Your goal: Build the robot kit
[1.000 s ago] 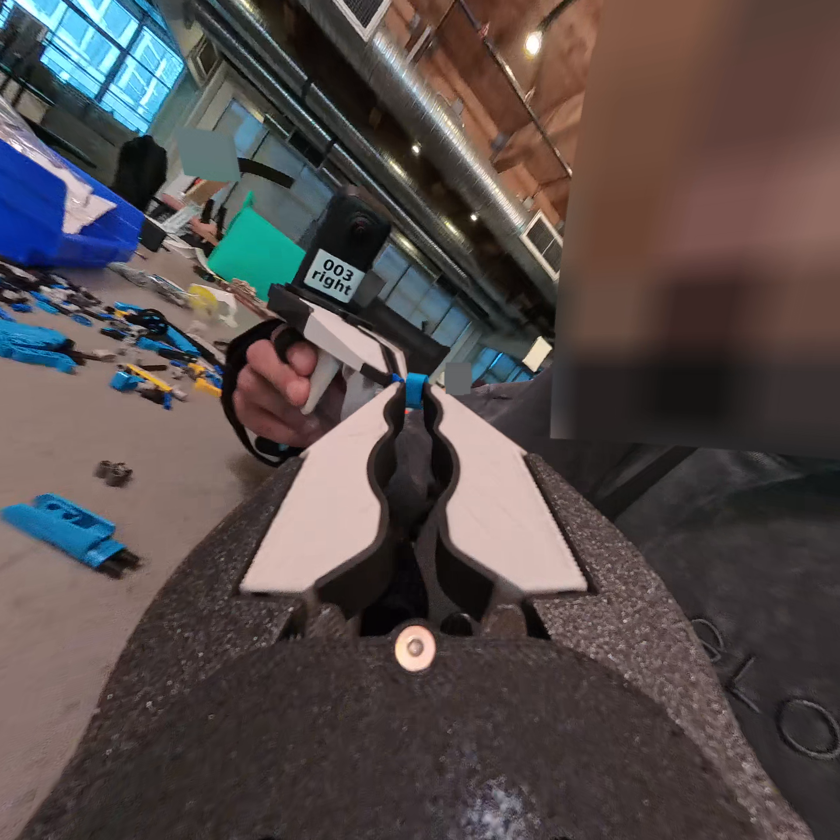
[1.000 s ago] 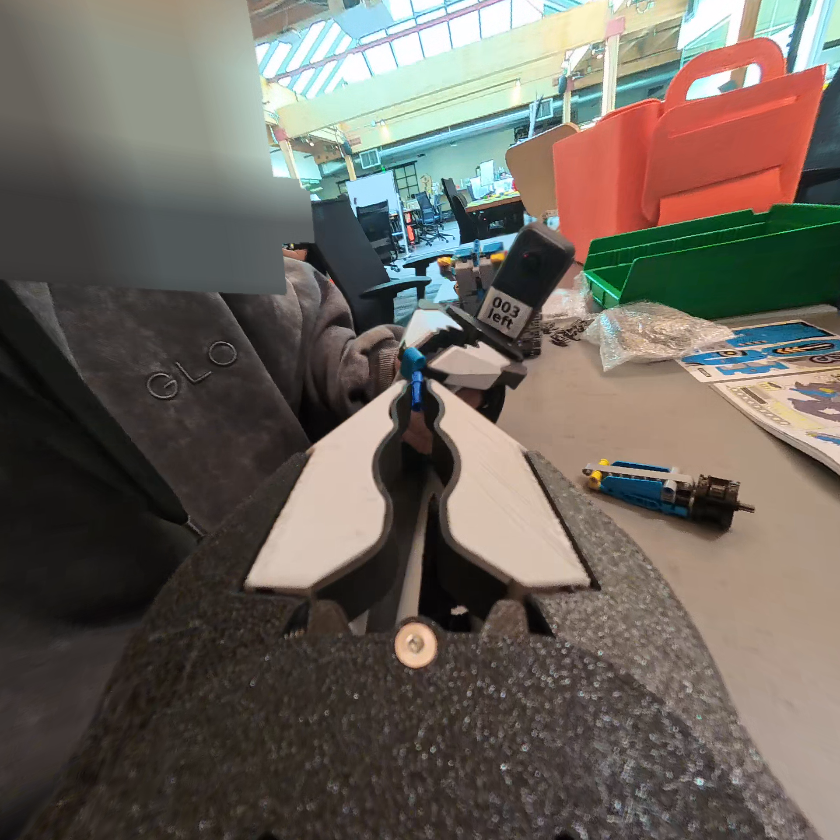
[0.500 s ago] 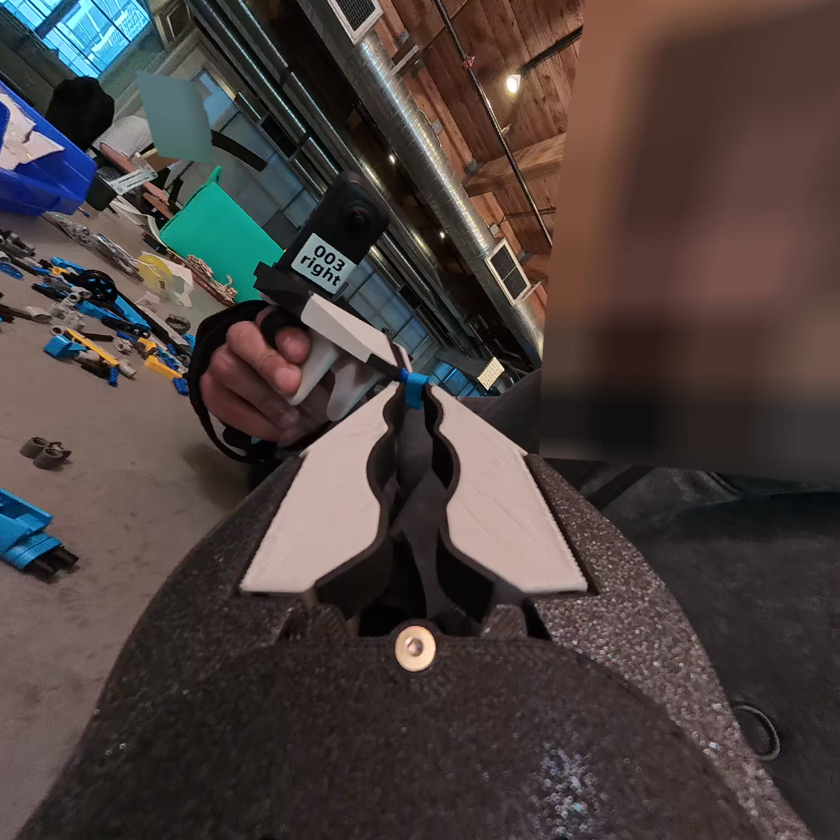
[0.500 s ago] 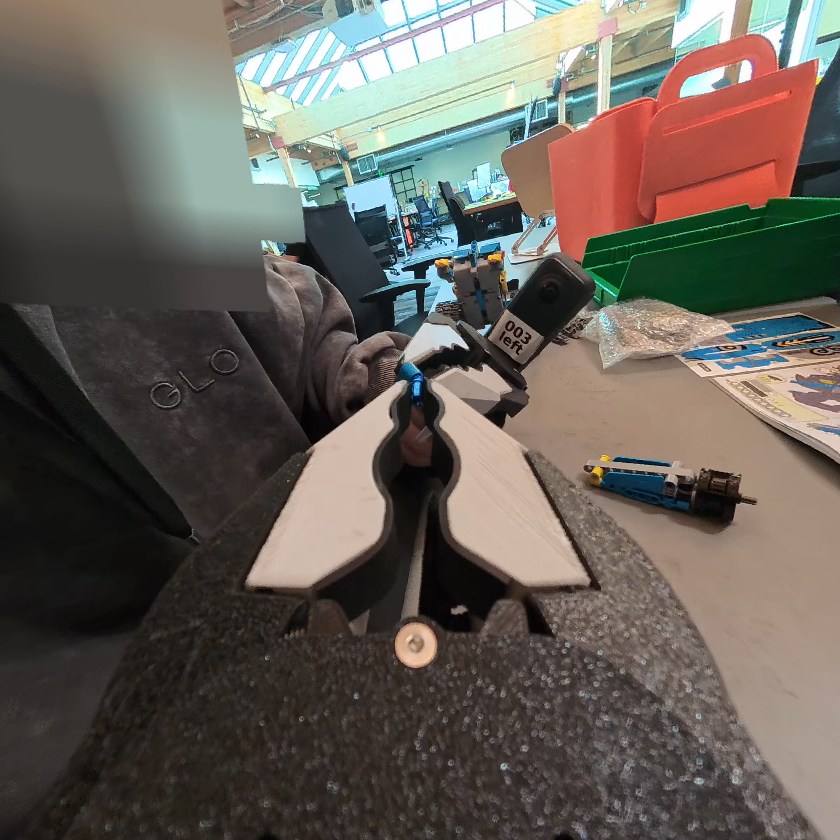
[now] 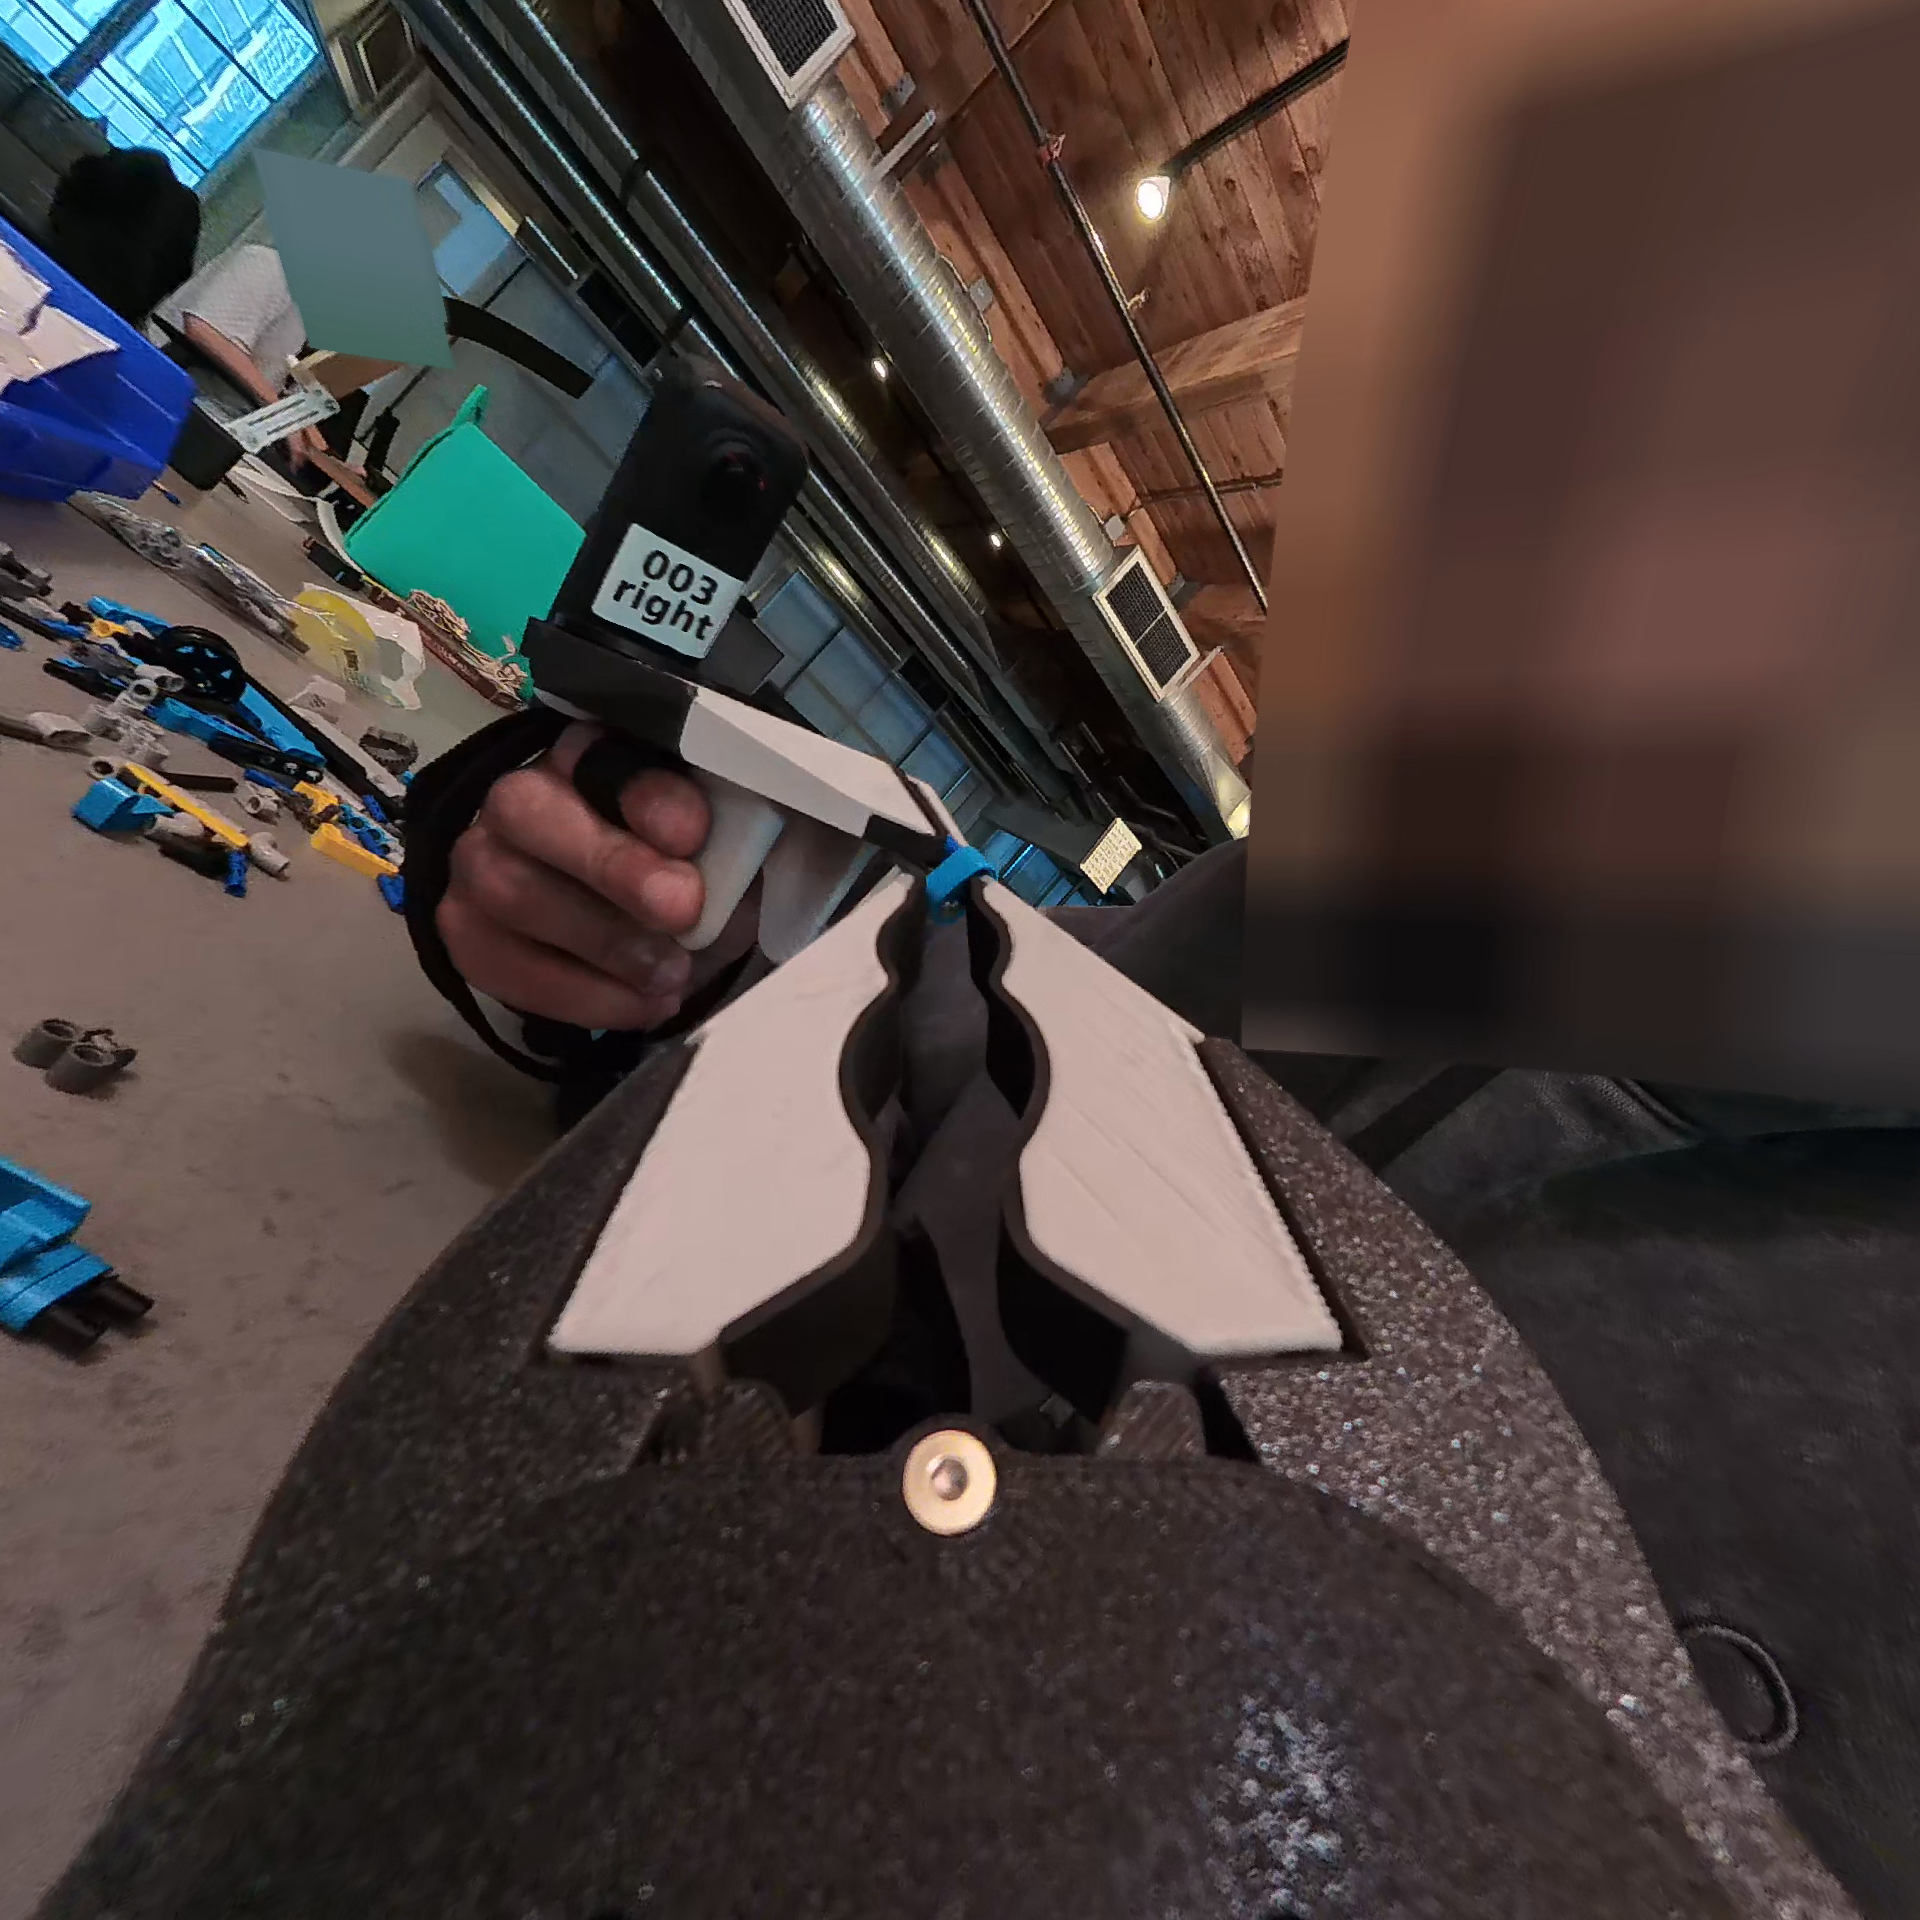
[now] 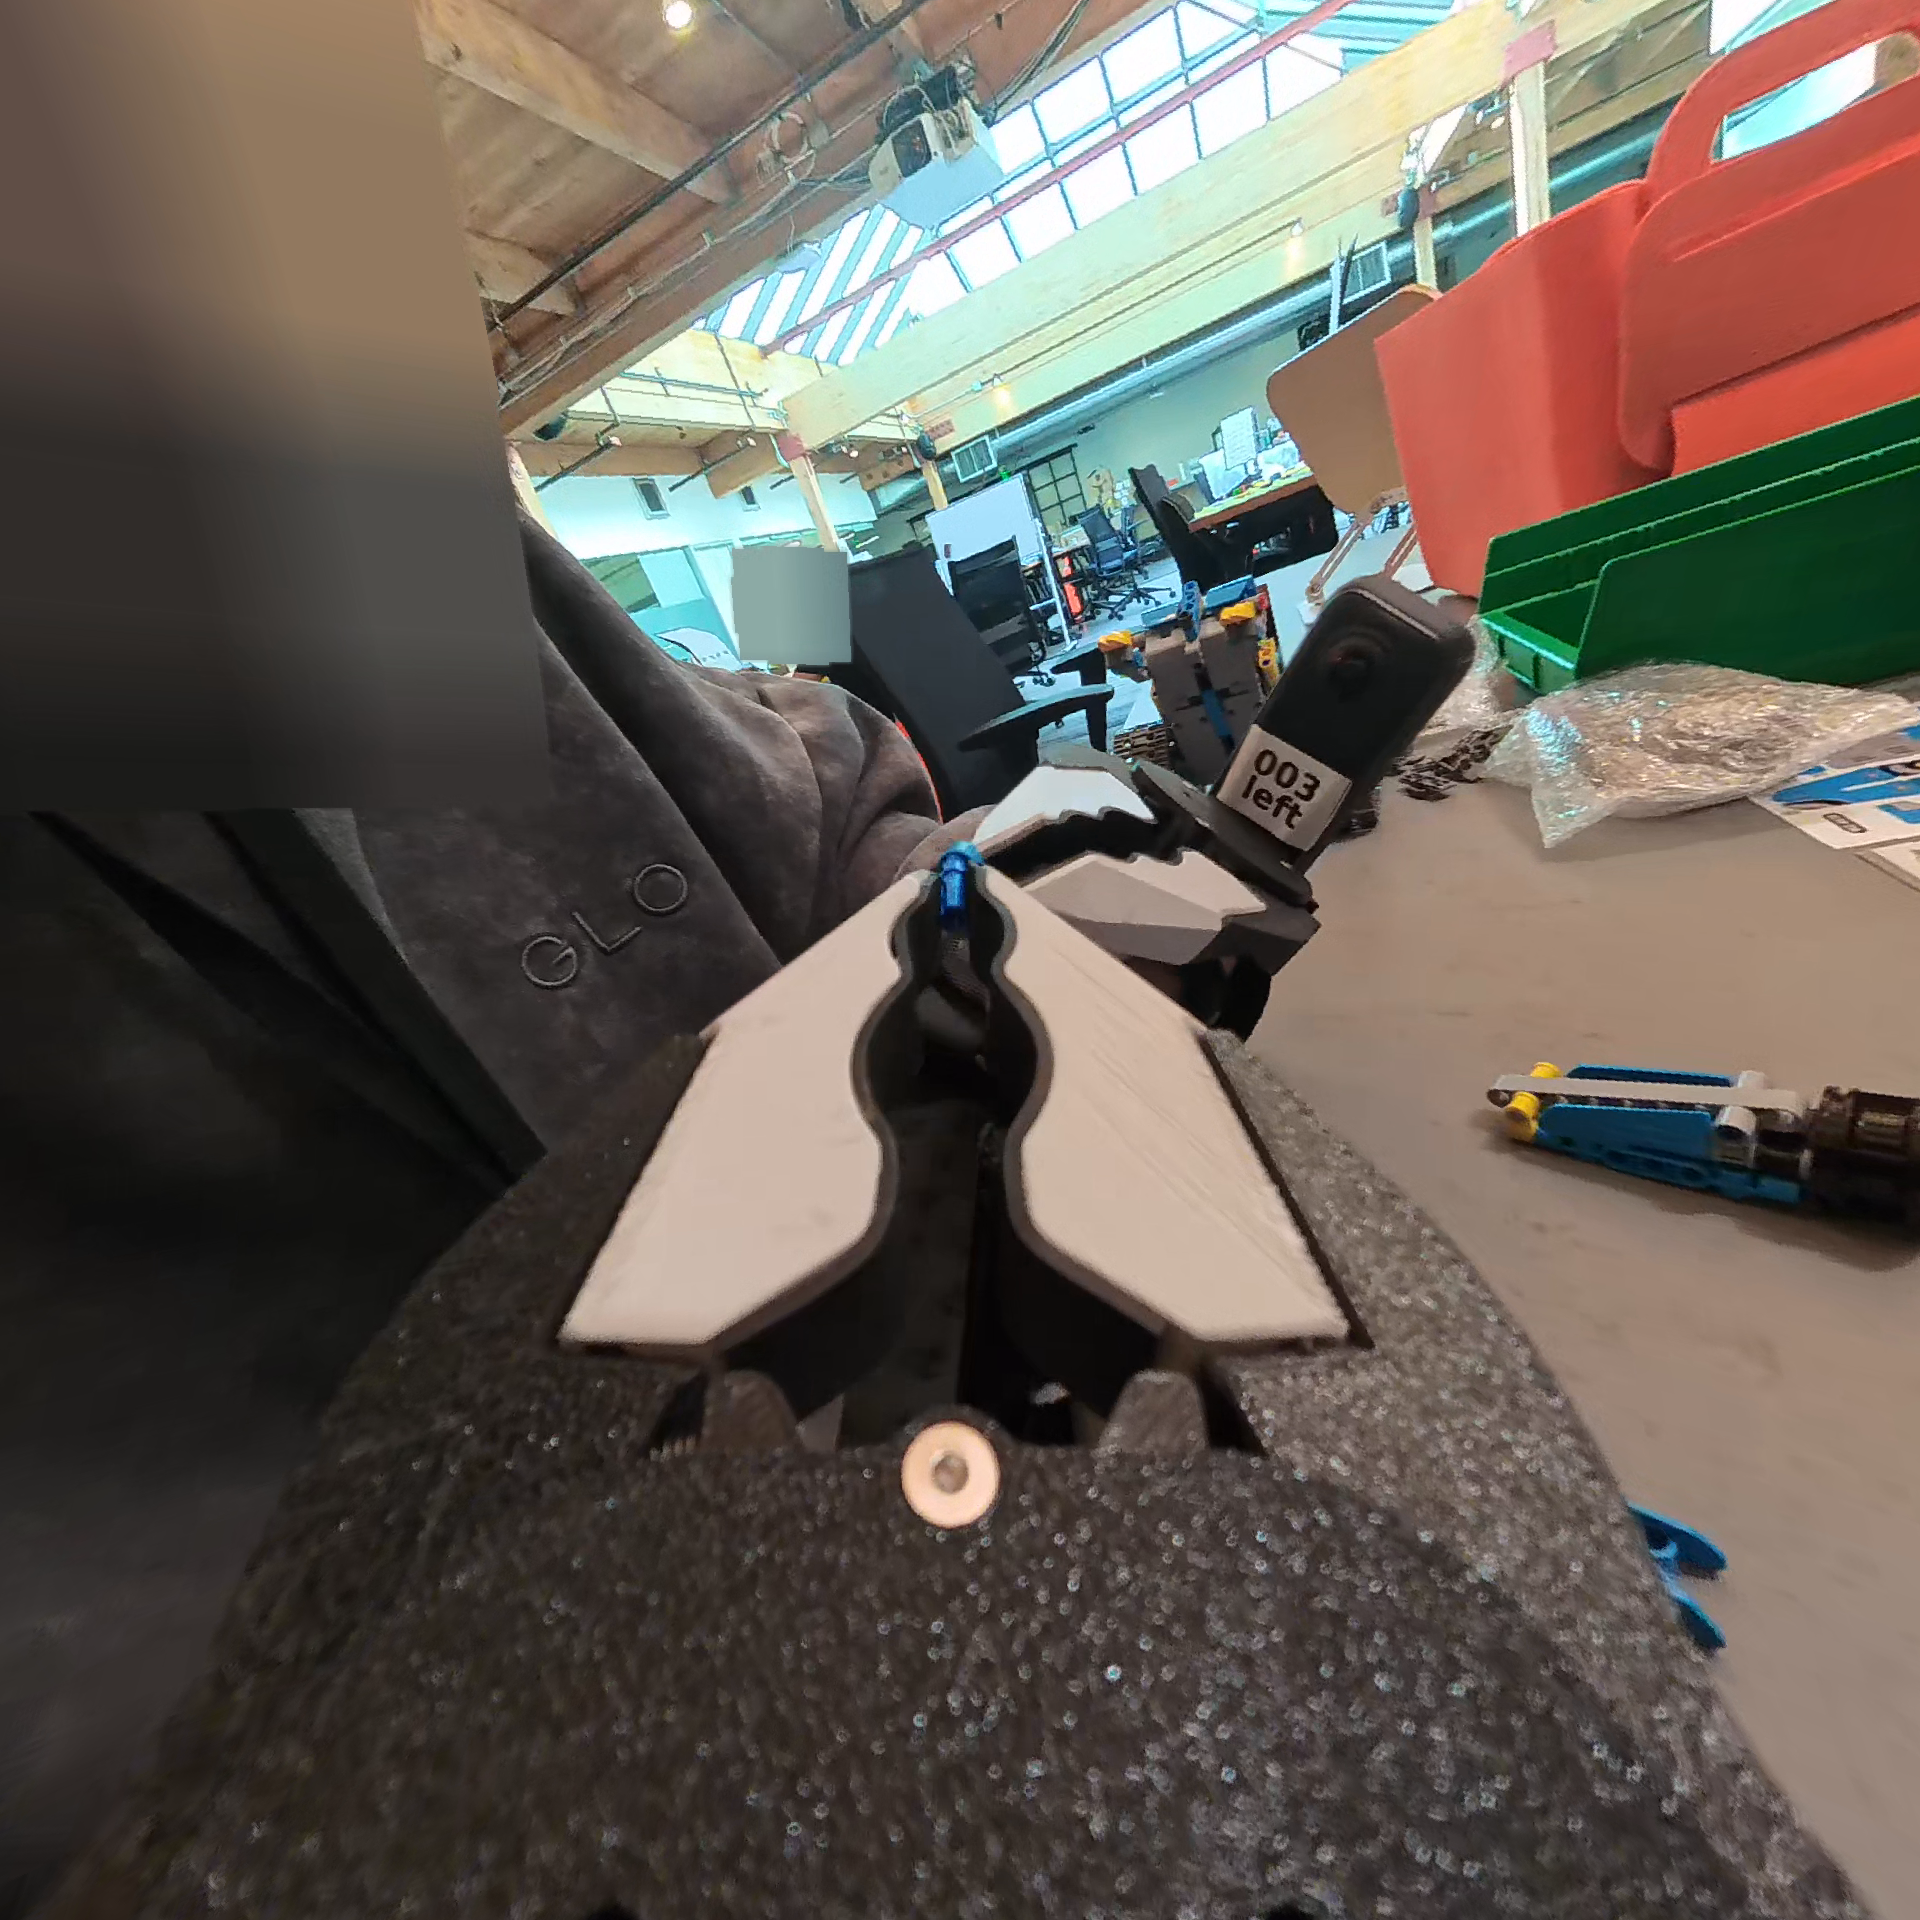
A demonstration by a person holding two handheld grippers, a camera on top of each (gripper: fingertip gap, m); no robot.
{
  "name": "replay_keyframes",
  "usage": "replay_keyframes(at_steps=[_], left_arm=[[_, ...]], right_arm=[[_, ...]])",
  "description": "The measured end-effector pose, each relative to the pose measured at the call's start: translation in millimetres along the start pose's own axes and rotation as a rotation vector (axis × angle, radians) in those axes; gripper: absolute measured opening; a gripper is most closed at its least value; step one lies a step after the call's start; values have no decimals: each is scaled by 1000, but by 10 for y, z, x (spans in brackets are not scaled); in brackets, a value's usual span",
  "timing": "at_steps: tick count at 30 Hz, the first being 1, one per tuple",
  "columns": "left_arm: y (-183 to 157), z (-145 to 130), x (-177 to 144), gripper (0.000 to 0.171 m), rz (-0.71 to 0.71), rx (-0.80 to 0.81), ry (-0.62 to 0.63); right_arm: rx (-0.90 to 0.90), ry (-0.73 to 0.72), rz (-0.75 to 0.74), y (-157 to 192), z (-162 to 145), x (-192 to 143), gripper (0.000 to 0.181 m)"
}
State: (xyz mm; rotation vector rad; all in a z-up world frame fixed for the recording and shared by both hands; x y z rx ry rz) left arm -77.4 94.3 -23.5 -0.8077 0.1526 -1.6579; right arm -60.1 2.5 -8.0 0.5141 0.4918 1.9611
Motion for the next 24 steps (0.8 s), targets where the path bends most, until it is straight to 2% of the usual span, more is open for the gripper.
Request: replay_keyframes(at_steps=[7,19,24], left_arm=[[54,-44,-14,2,47,8,37],[180,-270,15,0,107,-84,222],[210,-288,-7,0,154,-62,254]], right_arm=[[-38,58,-102,-65,-53,-46,4],[36,275,-115,-111,-274,-159,5],[38,294,-143,-147,-311,-170,4]])
Point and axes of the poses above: each gripper's, where its closed fingertips meet, x out along the fingers, z out of its top, y = z × x across the jaws, the point moved 5 cm from there along -x, back along the fingers, and after that the axes turned 13 degrees about x, right-handed, at the moved point
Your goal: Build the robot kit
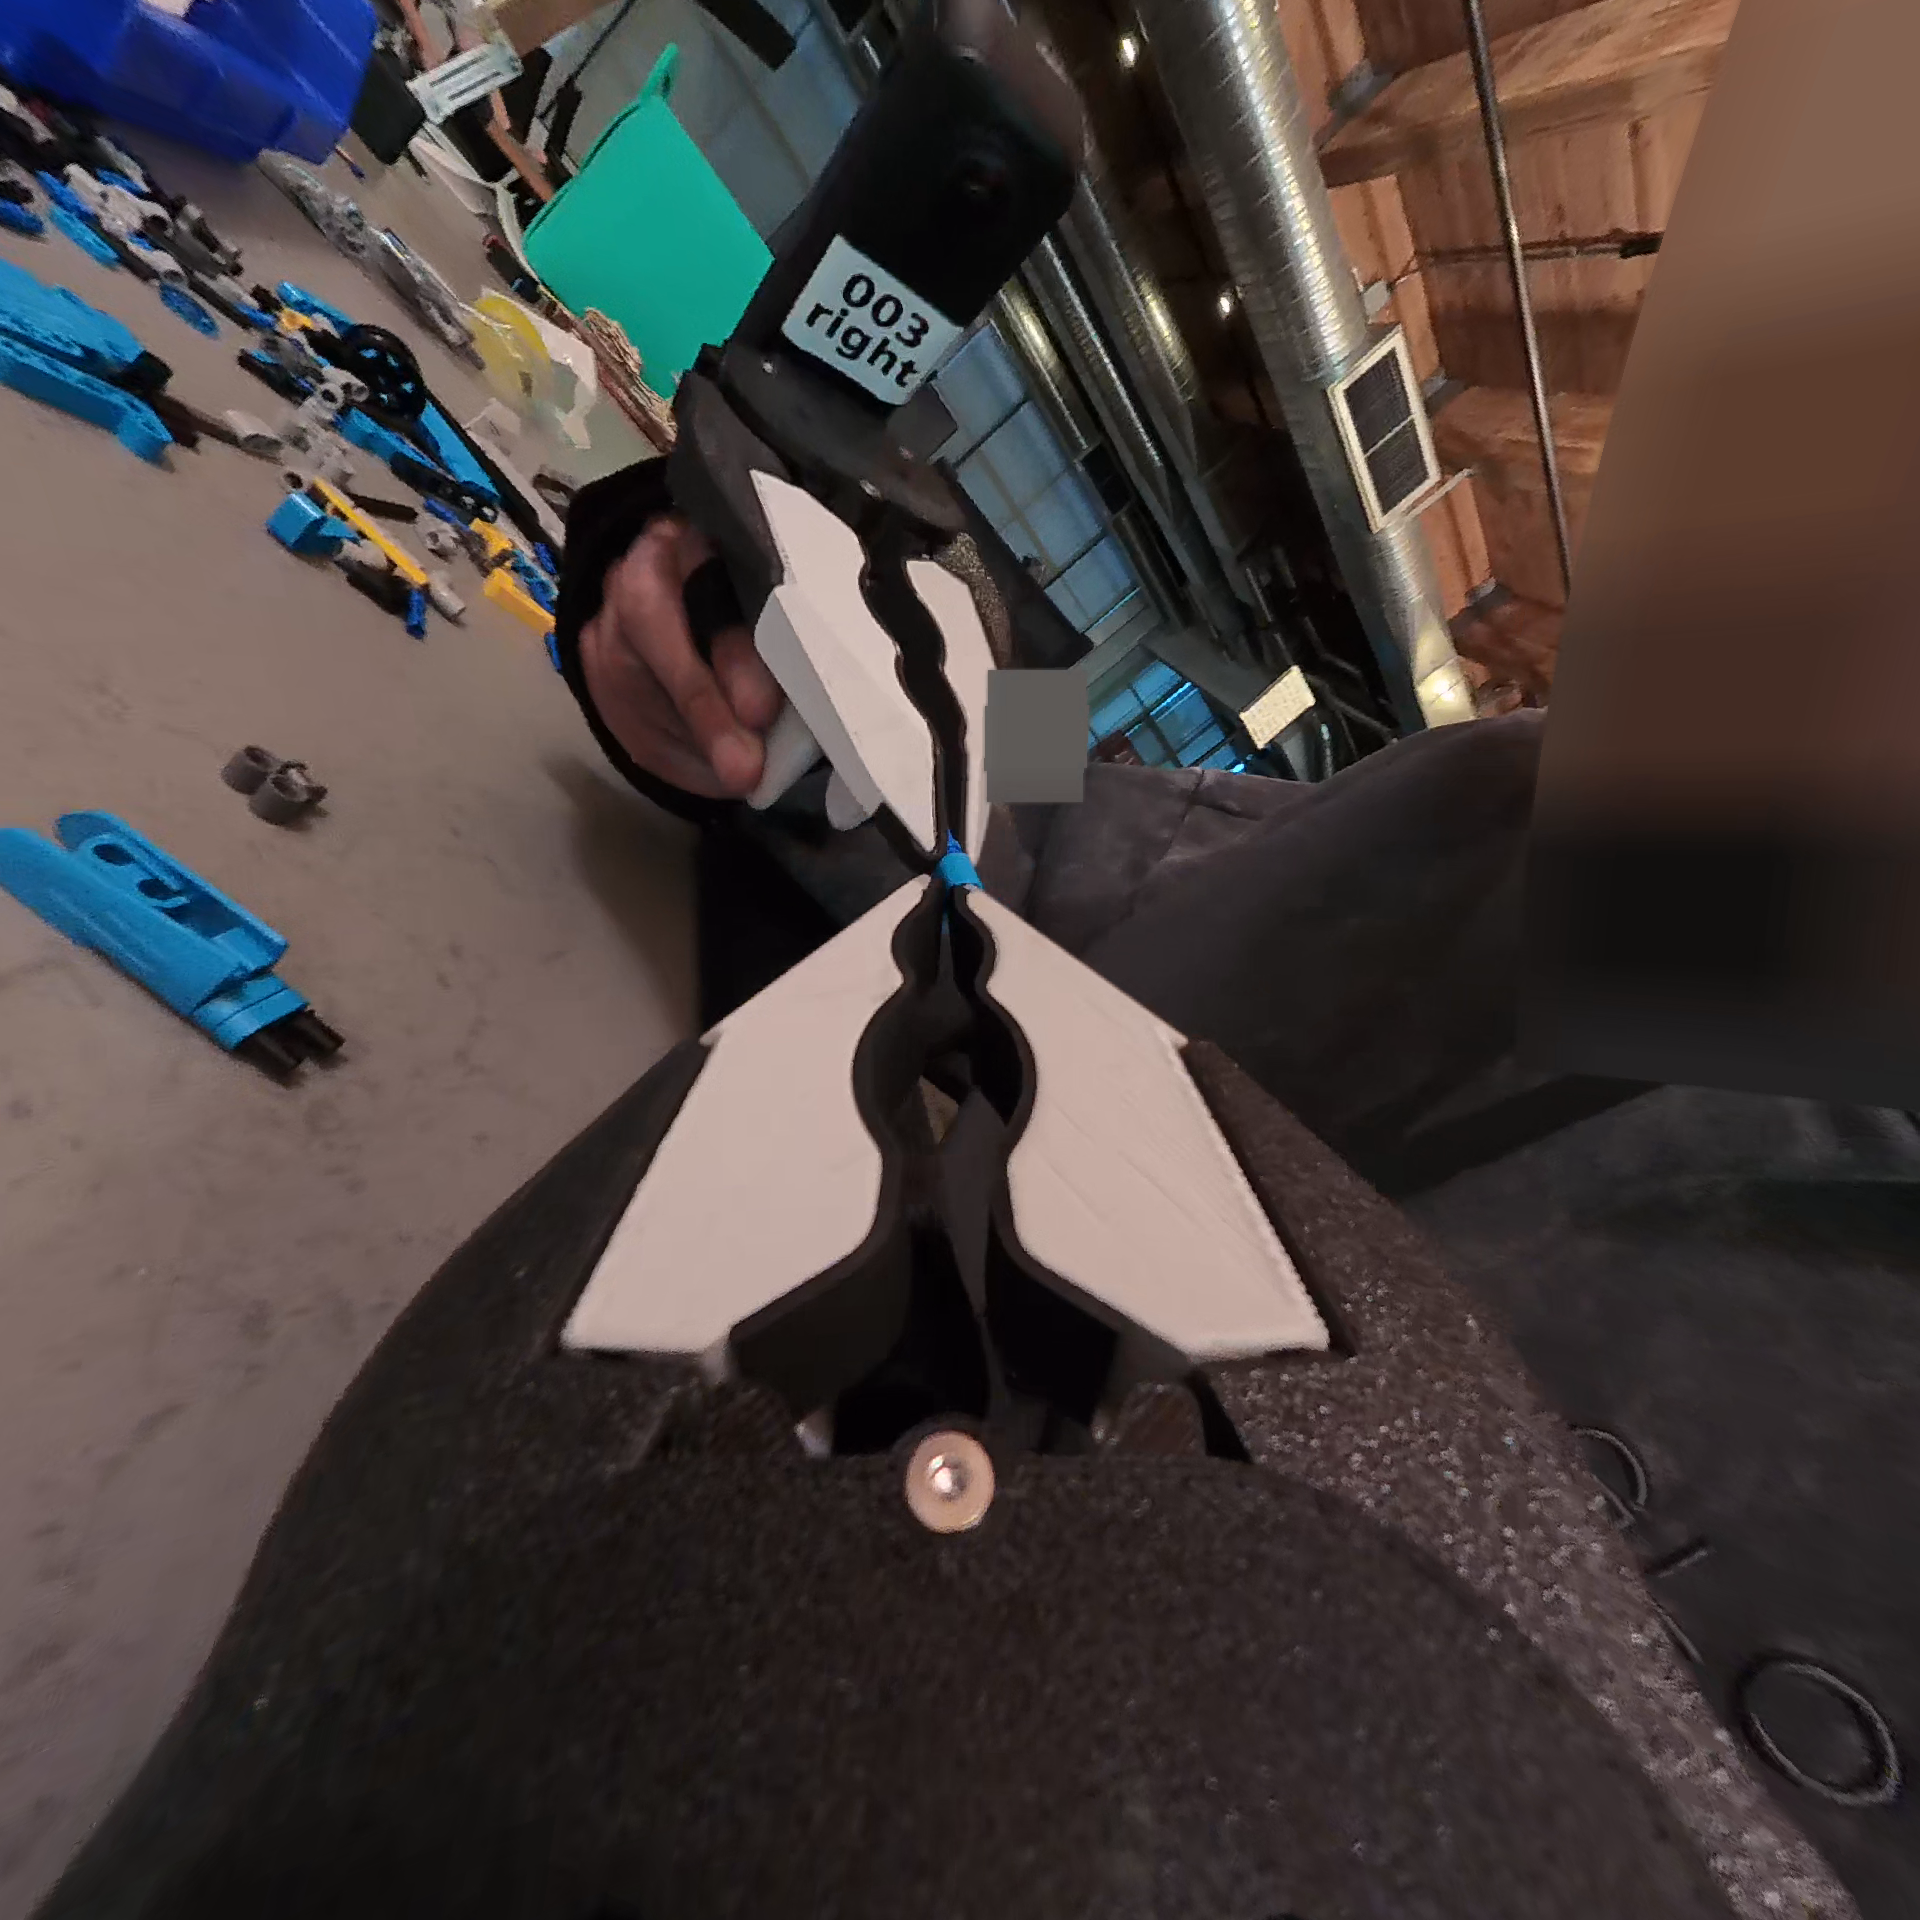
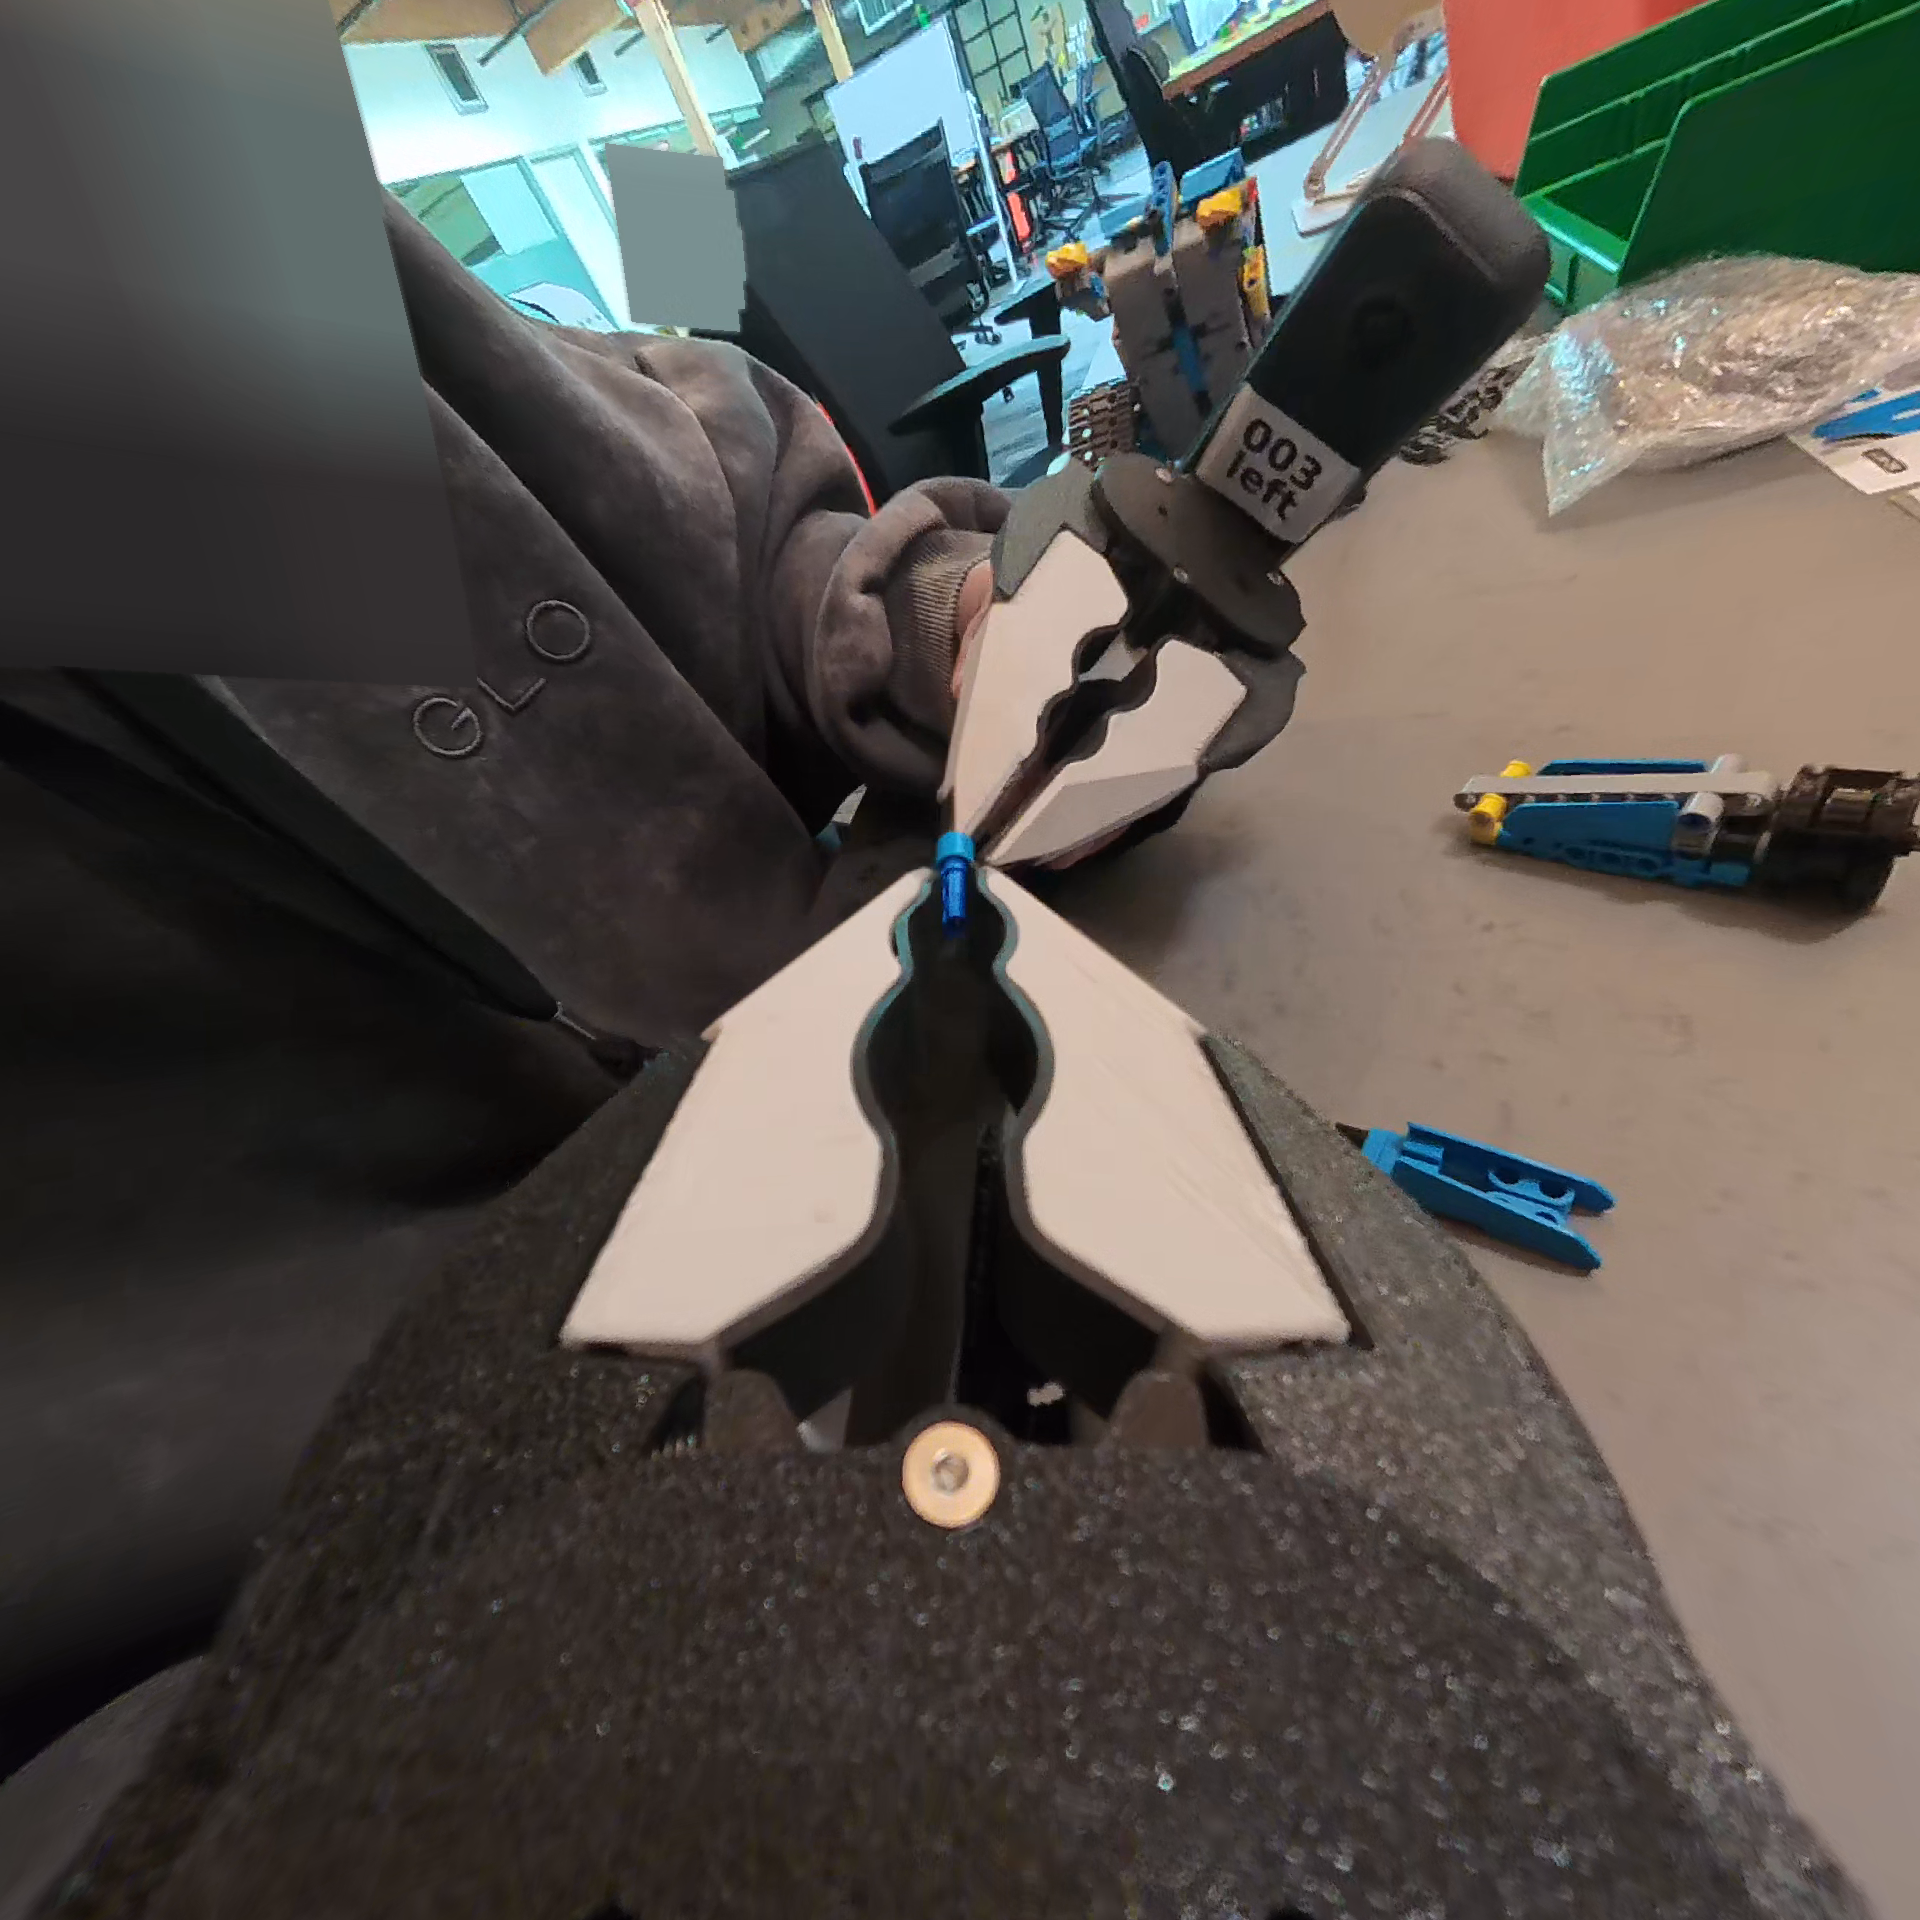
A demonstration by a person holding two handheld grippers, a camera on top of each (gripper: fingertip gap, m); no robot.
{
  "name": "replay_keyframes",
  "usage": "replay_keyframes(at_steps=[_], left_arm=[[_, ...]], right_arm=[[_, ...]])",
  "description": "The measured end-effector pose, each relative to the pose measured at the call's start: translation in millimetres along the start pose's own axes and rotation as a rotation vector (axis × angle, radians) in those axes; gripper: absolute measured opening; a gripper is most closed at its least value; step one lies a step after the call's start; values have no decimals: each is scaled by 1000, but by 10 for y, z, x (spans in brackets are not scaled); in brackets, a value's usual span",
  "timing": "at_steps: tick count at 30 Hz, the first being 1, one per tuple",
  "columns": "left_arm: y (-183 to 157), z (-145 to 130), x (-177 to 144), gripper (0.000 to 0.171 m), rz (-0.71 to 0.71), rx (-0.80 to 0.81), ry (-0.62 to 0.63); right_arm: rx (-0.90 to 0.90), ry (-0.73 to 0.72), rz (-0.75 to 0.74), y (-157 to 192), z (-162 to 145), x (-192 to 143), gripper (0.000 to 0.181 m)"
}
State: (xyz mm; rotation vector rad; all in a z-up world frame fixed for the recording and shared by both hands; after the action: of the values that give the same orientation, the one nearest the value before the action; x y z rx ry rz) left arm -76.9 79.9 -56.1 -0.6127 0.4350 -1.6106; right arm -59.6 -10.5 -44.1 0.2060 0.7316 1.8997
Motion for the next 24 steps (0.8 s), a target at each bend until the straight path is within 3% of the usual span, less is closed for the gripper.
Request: replay_keyframes(at_steps=[9,13,17,21,22,24], left_arm=[[58,8,-31,0,85,34,-1],[45,98,-86,0,157,187,-13],[-9,95,-123,19,202,328,38],[11,48,-65,18,219,360,91],[-4,46,-59,9,213,375,92],[-10,45,-60,6,228,405,93]], right_arm=[[0,-6,-45,-66,-13,4,4],[-26,-48,-99,-126,51,-36,4],[-23,-83,-100,-130,69,-60,3],[-30,-69,-73,-102,65,24,4],[-32,-67,-82,-111,67,33,4],[-34,-70,-95,-125,68,37,4]])
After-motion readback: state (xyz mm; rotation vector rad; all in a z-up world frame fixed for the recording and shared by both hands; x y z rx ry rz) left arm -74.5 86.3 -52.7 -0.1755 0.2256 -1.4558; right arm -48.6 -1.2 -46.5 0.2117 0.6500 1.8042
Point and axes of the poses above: each gripper's, where its closed fingertips meet, x out along the fingers, z out of its top, y = z × x across the jaws, the point moved 5 cm from there along -x, back along the fingers, and after that the axes turned 13 degrees about x, right-handed, at the moved point
